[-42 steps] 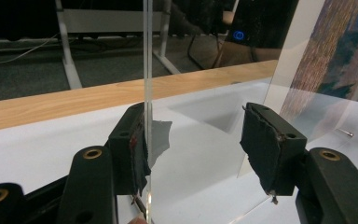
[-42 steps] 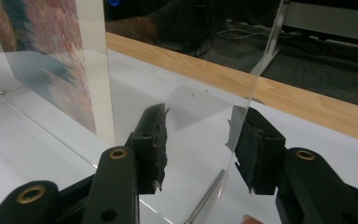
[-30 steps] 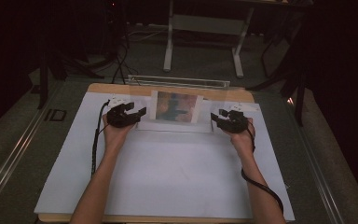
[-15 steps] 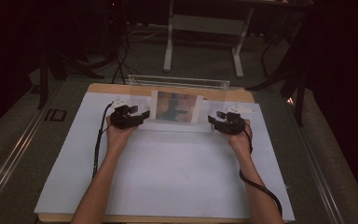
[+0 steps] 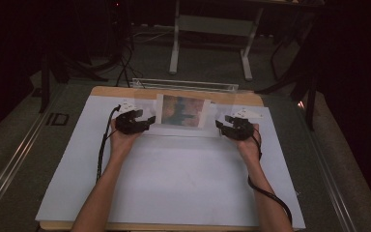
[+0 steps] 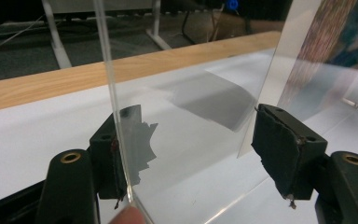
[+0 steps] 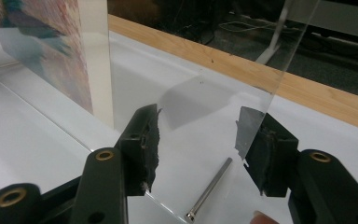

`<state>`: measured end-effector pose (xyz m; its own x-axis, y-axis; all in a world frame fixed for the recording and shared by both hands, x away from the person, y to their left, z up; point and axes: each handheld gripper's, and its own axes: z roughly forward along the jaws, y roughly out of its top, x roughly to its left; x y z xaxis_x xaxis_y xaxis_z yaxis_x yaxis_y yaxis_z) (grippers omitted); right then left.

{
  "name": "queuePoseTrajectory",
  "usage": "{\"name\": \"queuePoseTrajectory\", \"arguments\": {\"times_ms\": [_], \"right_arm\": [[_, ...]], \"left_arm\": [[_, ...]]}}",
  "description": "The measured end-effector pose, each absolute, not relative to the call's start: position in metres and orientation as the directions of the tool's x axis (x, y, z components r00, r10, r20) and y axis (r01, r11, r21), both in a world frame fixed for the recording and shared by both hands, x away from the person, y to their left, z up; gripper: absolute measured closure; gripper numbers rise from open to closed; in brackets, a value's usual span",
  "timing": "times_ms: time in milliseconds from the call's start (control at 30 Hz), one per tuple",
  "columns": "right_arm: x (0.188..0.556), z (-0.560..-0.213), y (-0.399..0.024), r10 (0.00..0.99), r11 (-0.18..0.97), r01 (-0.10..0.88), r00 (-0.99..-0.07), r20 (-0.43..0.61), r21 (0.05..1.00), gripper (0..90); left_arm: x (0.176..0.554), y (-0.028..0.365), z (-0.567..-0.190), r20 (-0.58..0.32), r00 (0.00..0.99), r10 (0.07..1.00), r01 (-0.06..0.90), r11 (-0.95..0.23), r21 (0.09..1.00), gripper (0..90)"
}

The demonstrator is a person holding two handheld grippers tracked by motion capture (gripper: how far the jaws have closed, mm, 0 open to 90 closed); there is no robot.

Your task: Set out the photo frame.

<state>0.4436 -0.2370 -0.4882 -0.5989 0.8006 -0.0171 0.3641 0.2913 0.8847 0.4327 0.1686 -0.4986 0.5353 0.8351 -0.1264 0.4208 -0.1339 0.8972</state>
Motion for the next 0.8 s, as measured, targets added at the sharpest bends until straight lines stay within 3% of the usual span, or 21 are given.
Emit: {"name": "queuePoseTrajectory", "arguments": {"times_ms": [800], "right_arm": [[0.423, -0.475, -0.238, 0.794, 0.302, 0.330, -0.606, -0.044, 0.894, 48.2]], "left_arm": [[0.415, 0.169, -0.487, -0.129, 0.539, 0.832, 0.421, -0.134, 0.897, 34.2]]}}
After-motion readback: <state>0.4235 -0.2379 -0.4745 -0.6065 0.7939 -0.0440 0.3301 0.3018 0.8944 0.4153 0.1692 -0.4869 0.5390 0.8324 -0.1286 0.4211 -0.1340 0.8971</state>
